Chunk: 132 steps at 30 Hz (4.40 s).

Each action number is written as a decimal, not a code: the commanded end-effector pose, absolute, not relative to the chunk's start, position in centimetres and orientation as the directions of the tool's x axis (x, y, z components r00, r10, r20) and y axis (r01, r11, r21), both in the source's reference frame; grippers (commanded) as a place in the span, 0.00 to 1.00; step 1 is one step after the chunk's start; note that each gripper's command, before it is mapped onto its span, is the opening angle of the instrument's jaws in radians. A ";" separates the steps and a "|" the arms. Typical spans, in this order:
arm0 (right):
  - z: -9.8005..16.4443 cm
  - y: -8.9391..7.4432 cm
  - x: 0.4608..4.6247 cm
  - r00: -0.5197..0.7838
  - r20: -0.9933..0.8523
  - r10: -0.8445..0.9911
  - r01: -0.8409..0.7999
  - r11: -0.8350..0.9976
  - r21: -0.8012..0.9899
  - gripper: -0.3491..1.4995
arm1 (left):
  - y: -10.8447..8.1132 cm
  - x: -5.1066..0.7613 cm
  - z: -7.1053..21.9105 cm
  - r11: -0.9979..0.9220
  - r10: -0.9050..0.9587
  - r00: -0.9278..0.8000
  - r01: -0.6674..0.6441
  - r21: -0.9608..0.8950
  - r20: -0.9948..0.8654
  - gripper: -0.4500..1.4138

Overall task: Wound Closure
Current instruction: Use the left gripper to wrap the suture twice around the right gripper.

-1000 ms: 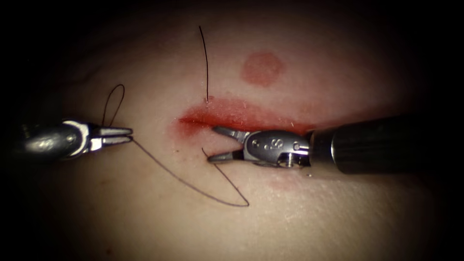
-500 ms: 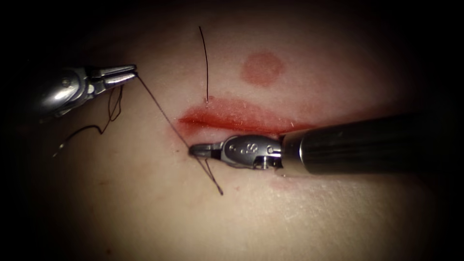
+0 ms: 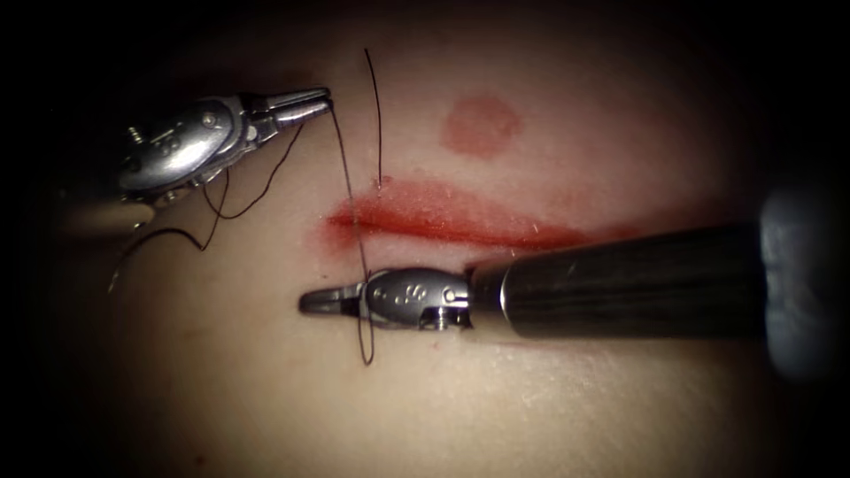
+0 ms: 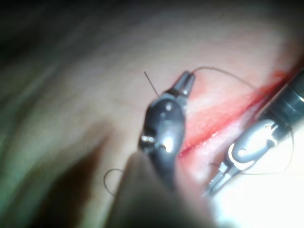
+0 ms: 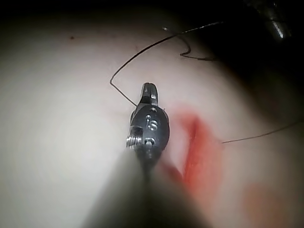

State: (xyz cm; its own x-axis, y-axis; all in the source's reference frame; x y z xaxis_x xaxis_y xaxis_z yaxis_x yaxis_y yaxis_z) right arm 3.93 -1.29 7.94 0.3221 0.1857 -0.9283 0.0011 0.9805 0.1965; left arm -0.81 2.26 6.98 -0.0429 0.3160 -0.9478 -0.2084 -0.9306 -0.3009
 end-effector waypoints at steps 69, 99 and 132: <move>7.1 -0.8 3.65 0.037 -0.949 0.313 -0.274 0.917 0.292 0.65 | 0.6 -1.00 9.0 -0.935 0.350 -0.351 -0.184 -0.302 -0.869 0.05; 7.7 -0.7 3.76 0.220 -0.918 0.330 -0.378 0.896 0.231 0.63 | 0.5 -0.84 8.1 -0.942 0.335 -0.372 -0.157 -0.298 -0.866 0.05; 7.7 -1.0 3.91 0.417 -0.869 0.267 -0.194 0.960 0.202 0.64 | 1.7 -0.59 7.4 -0.959 0.268 -0.400 -0.201 -0.201 -0.877 0.05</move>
State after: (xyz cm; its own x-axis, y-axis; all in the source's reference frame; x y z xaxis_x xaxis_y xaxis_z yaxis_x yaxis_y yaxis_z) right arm 3.86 -0.95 7.64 0.4180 0.2651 -0.8689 -0.1947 0.9604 0.1993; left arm -0.54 1.74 7.39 -0.4037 0.2646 -0.8758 -0.2038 -0.9592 -0.1959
